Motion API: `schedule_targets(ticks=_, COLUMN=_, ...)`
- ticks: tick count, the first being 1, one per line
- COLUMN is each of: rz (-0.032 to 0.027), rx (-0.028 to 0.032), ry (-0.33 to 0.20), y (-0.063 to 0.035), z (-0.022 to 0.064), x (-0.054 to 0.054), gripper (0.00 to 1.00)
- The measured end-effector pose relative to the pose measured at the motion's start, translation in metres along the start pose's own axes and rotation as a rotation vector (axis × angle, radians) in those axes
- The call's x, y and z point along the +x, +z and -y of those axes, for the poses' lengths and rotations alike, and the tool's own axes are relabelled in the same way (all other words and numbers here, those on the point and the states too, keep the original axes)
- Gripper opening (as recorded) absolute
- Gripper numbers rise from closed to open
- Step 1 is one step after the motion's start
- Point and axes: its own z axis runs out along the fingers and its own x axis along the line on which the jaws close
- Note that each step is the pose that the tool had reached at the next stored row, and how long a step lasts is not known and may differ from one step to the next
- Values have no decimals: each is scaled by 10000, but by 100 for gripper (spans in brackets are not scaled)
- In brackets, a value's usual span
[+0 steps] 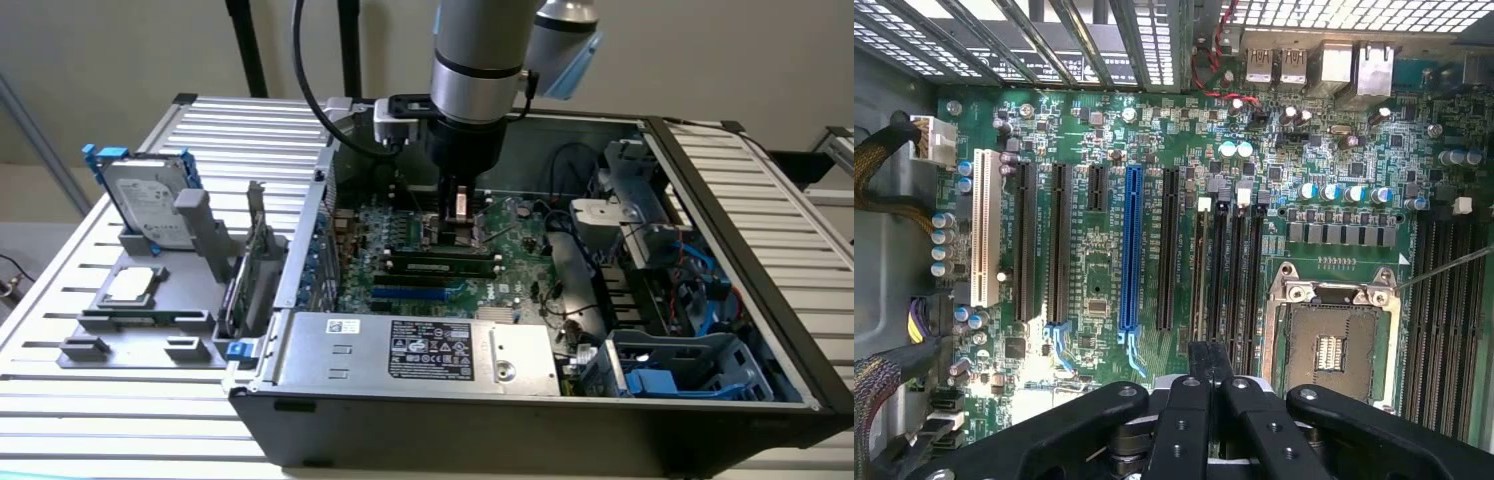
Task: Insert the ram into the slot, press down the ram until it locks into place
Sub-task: 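Press down the ram until it locks into place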
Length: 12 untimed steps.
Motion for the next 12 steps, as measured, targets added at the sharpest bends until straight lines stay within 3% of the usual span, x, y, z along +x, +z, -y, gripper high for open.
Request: schedule_targets(ticks=12, rz=0, rx=0, ry=0, y=0, z=0, x=0, gripper=10)
